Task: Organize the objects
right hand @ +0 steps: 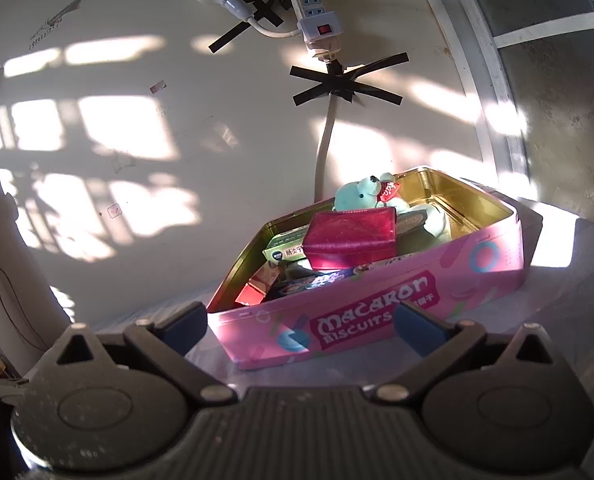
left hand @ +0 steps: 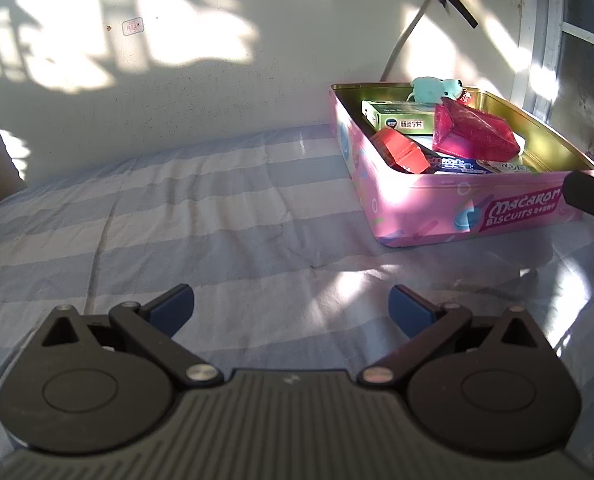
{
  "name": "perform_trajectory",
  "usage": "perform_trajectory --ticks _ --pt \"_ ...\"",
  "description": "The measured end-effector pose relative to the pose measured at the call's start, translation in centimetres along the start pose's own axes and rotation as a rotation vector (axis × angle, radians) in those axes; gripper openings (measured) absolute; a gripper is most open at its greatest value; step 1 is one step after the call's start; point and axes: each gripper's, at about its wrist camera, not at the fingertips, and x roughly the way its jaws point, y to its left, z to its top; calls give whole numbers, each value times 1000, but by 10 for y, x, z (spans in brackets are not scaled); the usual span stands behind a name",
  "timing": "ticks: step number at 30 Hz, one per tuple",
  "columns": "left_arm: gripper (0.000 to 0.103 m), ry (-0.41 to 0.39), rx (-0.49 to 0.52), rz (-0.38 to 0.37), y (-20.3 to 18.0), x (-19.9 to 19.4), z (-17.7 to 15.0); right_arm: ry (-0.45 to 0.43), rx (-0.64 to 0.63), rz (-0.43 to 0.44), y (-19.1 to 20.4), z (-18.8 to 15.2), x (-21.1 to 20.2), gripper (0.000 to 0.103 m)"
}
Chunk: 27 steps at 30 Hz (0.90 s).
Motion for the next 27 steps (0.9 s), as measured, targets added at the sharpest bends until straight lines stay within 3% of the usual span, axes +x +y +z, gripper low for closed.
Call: perform_trajectory --ticks 27 --pt "103 86 0 -12 1 22 -7 62 30 4 -8 -10 19 103"
